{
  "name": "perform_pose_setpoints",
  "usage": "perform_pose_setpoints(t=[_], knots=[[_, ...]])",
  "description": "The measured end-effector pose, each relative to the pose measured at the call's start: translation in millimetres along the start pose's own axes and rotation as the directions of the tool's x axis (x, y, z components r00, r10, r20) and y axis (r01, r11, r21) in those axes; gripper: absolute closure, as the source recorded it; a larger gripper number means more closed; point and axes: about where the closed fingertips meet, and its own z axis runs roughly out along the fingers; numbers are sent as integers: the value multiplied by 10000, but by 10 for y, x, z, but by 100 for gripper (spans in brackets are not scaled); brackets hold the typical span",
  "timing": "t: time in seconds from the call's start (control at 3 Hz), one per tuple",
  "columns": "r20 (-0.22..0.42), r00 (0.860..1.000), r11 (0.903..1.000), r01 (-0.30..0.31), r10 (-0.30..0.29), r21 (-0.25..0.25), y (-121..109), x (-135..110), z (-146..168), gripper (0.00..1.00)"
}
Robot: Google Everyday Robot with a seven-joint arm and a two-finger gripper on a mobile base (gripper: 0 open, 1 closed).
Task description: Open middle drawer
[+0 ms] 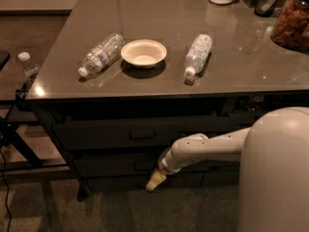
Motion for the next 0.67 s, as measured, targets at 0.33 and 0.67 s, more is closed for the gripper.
perform_pose_setpoints(t=[0.33, 0.67], knots=[[-4, 10000, 10000, 94, -94, 16, -37, -17, 59, 0], [-2, 9997, 9997, 233, -233, -53, -49, -32, 143, 0]])
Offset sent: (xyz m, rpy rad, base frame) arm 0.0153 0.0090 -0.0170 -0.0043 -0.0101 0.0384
